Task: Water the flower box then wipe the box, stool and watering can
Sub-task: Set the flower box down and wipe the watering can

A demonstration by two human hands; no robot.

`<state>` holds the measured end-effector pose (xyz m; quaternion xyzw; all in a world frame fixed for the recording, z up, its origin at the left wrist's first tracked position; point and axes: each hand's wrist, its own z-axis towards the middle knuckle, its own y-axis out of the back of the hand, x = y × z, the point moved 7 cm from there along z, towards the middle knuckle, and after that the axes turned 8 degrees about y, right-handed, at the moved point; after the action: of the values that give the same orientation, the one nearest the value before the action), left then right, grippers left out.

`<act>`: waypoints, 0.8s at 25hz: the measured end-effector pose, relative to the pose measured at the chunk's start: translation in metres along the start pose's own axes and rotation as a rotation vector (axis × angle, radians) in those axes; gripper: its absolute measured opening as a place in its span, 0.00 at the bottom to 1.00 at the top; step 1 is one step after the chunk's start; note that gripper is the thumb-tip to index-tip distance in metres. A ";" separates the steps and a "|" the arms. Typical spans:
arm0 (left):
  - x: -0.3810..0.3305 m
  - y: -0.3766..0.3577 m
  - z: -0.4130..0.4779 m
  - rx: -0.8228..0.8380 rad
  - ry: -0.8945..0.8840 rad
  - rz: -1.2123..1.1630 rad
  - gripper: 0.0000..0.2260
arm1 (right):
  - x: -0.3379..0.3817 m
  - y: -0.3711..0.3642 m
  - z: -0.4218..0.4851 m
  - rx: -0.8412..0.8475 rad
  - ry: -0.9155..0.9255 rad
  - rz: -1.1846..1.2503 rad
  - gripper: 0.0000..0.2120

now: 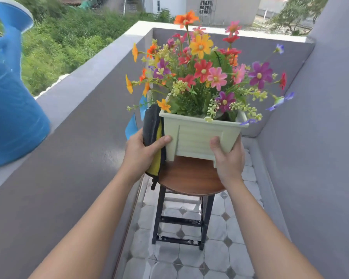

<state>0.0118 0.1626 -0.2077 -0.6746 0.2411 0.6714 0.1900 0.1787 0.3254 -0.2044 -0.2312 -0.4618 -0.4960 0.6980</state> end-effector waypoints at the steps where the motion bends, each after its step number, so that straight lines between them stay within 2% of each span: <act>1: -0.001 -0.002 0.002 0.002 -0.011 -0.001 0.08 | -0.004 0.004 0.002 -0.017 0.007 -0.031 0.21; 3: -0.004 -0.005 0.003 -0.003 -0.018 0.003 0.07 | -0.009 0.009 0.005 -0.045 0.016 -0.044 0.18; 6: -0.006 -0.008 0.002 -0.061 -0.021 0.073 0.08 | -0.006 0.012 0.006 -0.075 -0.016 0.089 0.18; 9: -0.007 -0.009 0.003 -0.091 -0.003 0.082 0.07 | -0.003 0.011 0.007 -0.042 0.000 0.161 0.14; 16: -0.004 -0.010 0.002 -0.077 0.037 0.079 0.08 | -0.008 0.010 0.009 -0.014 0.041 0.170 0.11; 20: -0.005 -0.005 -0.003 -0.066 0.132 0.006 0.11 | 0.002 0.010 0.008 0.007 -0.020 0.173 0.12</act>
<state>0.0174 0.1649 -0.2032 -0.7227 0.2327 0.6335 0.1491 0.1846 0.3348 -0.1978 -0.2726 -0.4491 -0.4298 0.7344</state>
